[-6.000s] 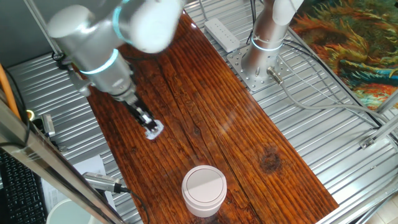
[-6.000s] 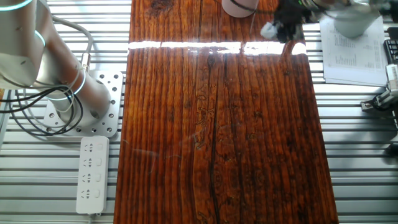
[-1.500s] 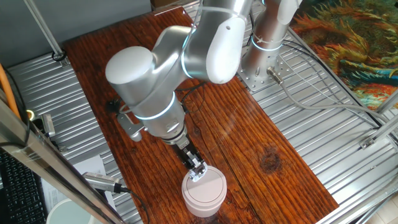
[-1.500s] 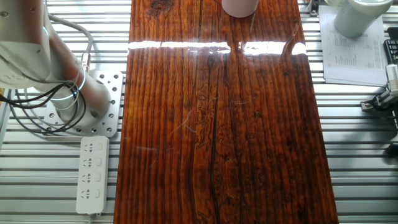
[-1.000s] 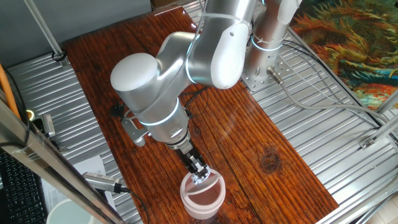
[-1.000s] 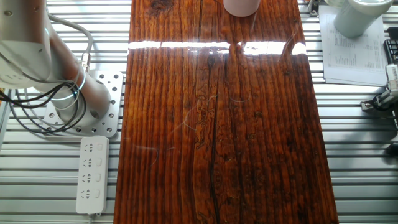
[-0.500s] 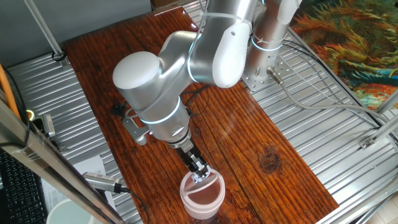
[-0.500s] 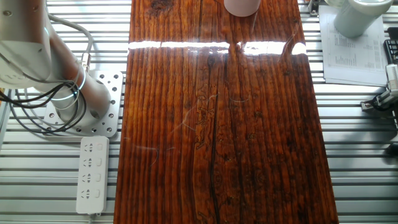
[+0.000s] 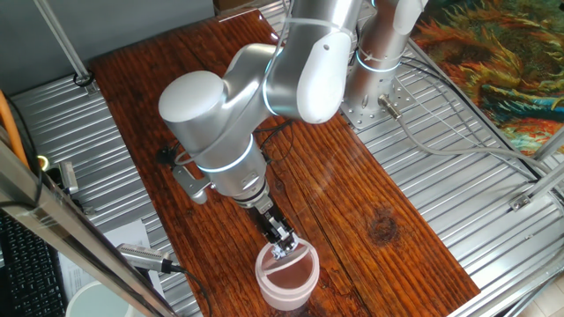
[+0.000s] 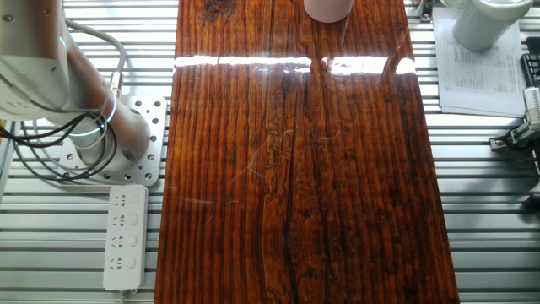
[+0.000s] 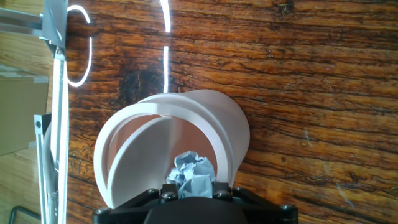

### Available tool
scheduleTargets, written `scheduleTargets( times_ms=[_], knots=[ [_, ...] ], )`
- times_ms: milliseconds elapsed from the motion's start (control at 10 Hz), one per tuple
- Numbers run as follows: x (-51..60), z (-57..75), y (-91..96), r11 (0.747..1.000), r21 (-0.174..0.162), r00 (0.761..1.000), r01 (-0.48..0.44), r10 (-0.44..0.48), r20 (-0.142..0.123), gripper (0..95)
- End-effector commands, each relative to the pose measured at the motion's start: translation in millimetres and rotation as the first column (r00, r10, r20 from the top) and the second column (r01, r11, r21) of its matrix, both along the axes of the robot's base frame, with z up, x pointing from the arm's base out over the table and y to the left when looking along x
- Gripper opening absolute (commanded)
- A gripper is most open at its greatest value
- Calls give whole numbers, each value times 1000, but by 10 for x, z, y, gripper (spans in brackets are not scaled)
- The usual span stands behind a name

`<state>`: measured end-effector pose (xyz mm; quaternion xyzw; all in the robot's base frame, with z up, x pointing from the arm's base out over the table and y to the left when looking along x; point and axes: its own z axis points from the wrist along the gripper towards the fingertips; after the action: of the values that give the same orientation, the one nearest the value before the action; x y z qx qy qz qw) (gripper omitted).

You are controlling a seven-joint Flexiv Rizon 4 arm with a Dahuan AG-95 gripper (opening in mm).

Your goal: Put the garbage in the trash can

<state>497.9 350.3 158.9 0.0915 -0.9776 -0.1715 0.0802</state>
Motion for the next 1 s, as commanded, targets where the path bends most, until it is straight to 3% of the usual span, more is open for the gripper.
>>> scheduleTargets(
  times_ms=[100, 800, 900, 1000],
  knots=[
    [8, -18, 4, 1000, 0, 1000, -1, 1, 0, 0],
    [11, -24, 3, 1000, -2, 1000, 2, -2, -7, 0],
    [11, -24, 3, 1000, -3, 1000, -1, 1, -6, 190],
    [11, -22, 3, 1000, -3, 1000, -3, 3, -4, 190]
  ],
)
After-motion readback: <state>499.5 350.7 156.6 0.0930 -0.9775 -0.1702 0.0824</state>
